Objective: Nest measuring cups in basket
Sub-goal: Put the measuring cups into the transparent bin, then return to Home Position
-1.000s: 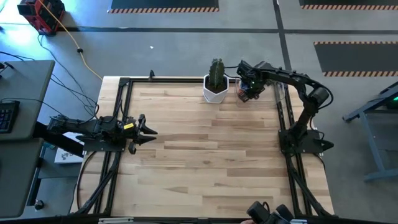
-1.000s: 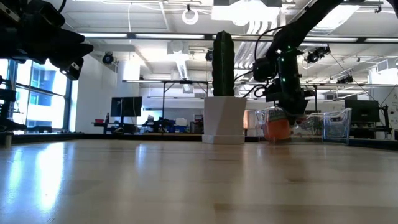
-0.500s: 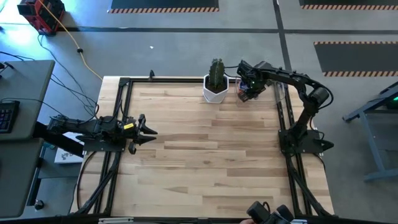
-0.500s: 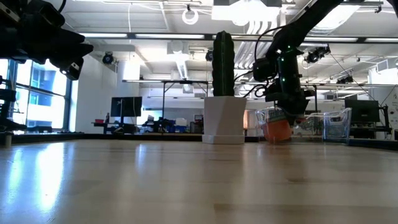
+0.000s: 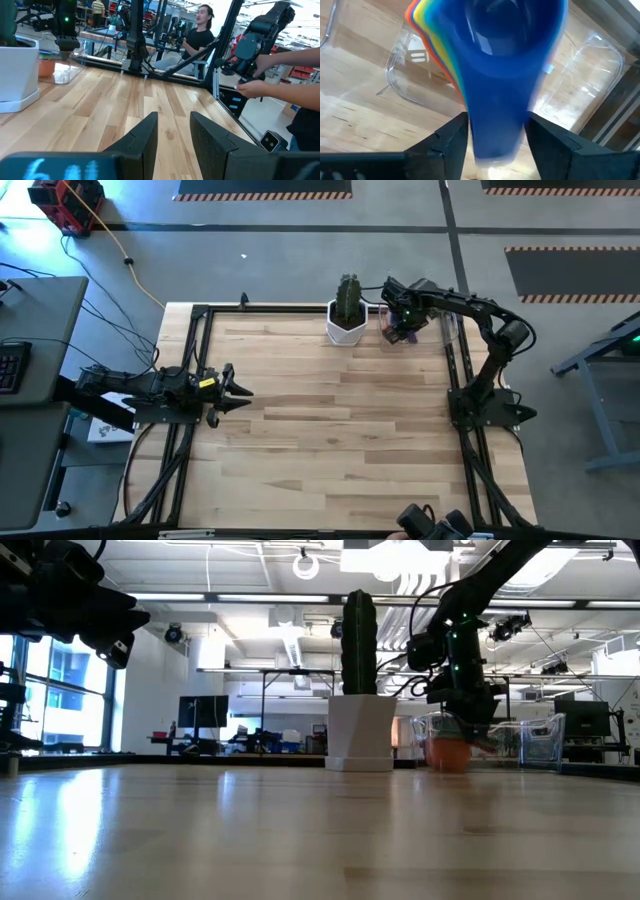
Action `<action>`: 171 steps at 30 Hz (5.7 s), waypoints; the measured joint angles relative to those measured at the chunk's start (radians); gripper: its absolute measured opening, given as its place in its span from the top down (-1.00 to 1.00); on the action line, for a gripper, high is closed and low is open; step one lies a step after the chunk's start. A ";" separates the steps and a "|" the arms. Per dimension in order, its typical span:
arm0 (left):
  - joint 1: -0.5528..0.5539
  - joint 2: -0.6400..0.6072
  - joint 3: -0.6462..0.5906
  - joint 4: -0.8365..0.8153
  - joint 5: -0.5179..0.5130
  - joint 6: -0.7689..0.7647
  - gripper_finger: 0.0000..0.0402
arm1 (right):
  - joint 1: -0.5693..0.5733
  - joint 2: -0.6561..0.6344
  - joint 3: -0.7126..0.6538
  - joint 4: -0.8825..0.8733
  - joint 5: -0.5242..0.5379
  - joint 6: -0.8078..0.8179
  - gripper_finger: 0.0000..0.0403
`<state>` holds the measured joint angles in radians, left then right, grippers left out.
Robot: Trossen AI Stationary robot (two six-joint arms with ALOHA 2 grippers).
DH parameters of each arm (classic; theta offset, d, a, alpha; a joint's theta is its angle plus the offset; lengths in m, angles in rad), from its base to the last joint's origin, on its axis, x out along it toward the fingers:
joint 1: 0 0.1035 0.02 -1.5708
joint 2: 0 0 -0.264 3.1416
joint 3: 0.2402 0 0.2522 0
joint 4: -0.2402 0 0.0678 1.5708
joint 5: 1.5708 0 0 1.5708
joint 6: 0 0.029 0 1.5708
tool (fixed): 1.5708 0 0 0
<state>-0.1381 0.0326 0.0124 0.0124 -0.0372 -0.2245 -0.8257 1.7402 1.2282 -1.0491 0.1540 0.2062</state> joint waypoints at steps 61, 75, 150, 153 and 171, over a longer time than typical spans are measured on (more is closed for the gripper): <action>0.000 0.000 0.000 0.000 0.000 0.000 0.48 | 0.316 -1.188 -0.853 0.941 -0.331 0.129 -0.11; 0.000 0.000 0.000 0.000 0.000 0.000 0.48 | 0.598 -1.259 -0.885 0.931 -0.256 0.056 -0.11; 0.000 0.000 0.000 0.000 0.000 0.000 0.48 | 0.820 -1.655 -1.217 1.065 -0.124 0.082 -0.11; 0.000 0.000 0.000 0.000 0.000 0.000 0.48 | 0.820 -1.656 -1.217 1.065 -0.124 0.081 -0.11; 0.000 0.000 0.000 0.000 0.000 0.000 0.48 | 0.820 -1.656 -1.217 1.065 -0.123 0.081 -0.11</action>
<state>-0.1379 0.0328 0.0125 0.0122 -0.0368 -0.2245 -0.0055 0.0846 0.0109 0.0154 0.0306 0.2875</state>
